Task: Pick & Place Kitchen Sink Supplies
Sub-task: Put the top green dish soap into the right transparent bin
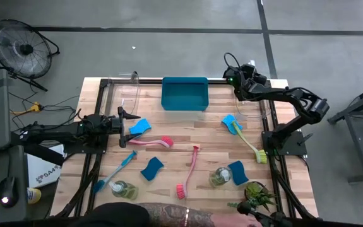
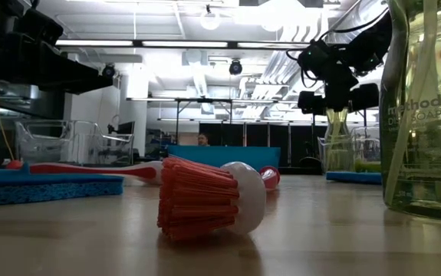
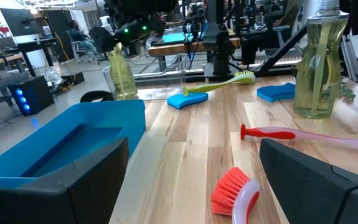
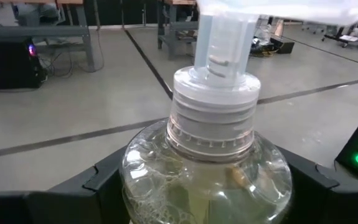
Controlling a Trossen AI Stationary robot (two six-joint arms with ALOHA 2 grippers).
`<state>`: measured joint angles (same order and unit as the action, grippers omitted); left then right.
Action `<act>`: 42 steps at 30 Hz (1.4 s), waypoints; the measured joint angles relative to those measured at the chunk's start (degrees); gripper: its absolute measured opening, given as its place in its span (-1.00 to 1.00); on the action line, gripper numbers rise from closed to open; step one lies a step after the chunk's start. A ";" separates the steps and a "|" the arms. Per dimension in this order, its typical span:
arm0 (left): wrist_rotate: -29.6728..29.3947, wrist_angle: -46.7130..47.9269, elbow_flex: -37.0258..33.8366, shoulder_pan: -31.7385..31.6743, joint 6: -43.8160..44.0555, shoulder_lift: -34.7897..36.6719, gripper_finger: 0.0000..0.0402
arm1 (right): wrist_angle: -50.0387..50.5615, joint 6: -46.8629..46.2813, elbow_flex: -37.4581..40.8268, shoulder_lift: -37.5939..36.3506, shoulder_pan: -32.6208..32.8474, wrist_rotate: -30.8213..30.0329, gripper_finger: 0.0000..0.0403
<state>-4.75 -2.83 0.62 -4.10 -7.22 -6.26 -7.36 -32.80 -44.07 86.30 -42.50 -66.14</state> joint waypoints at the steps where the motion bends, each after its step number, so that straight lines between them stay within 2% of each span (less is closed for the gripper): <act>1: 0.00 0.00 0.00 0.00 0.02 0.02 0.77 | -0.12 0.37 0.00 0.00 0.00 0.02 0.40; 14: 0.00 0.00 0.00 0.00 0.00 0.02 0.77 | -1.57 5.25 0.00 -0.04 0.00 1.70 0.54; 27: 0.00 0.00 0.00 0.00 0.02 0.02 0.77 | -1.04 8.82 0.02 -1.59 0.00 3.84 0.56; 34: 0.00 0.00 0.00 0.00 0.00 0.00 0.77 | 3.71 8.67 0.07 -3.59 0.13 6.88 0.56; 37: 0.00 0.00 0.00 0.00 0.01 0.01 0.77 | 4.07 8.68 0.09 -3.63 -0.25 10.36 0.56; 42: 0.00 0.00 0.00 0.00 0.02 0.02 0.77 | 5.03 8.51 0.09 -3.63 -0.37 12.47 0.65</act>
<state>-4.75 -2.83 0.62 -4.10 -7.21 -6.24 -2.33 -24.29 -43.99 82.67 -42.87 -53.67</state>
